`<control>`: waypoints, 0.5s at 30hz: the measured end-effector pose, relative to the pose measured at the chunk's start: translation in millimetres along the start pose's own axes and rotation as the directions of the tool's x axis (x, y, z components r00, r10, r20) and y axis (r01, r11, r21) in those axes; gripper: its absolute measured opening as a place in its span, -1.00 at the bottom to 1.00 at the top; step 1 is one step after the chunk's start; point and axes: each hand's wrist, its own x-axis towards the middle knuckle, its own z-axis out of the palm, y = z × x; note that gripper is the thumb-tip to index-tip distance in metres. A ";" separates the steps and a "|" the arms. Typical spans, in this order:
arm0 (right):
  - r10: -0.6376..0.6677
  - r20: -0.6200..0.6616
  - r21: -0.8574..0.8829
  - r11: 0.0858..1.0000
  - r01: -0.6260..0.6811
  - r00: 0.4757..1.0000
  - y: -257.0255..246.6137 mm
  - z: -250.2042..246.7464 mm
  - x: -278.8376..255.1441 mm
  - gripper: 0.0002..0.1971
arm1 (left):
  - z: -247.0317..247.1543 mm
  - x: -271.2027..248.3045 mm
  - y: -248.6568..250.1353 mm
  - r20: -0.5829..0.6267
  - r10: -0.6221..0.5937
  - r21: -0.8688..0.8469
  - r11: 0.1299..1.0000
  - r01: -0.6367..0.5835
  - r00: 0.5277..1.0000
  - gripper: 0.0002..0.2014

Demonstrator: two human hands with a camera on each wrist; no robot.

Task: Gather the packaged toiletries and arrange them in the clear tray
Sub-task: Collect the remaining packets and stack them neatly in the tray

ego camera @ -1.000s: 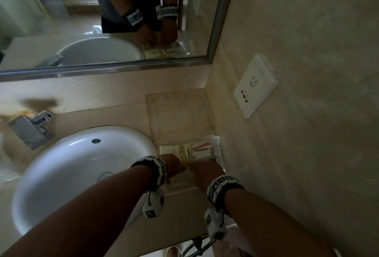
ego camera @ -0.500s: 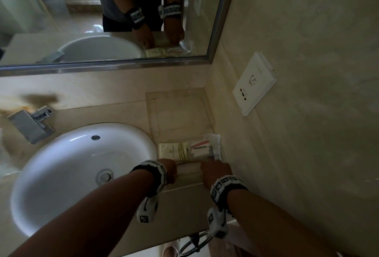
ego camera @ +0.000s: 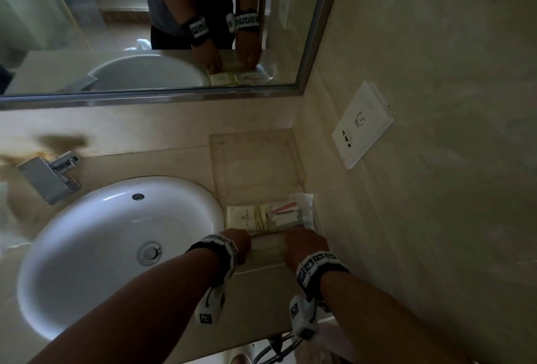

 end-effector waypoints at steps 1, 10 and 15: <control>0.035 -0.023 -0.012 0.999 -0.036 0.999 0.2 0.0 -0.7 -0.73 | 0.1 0.6 -0.9 0.001 0.001 -0.007 1.000 -0.001 1.000 -0.70; 0.051 0.052 0.131 0.990 -0.058 0.997 0.1 2.8 3.5 -0.69 | 1.7 1.8 -2.3 -0.013 0.021 0.010 1.000 -0.021 1.000 -0.65; 0.040 0.093 0.116 0.992 -0.050 0.995 0.9 -2.1 6.8 -0.74 | 1.9 6.1 -1.3 -0.026 -0.011 -0.020 1.000 0.010 1.000 -0.67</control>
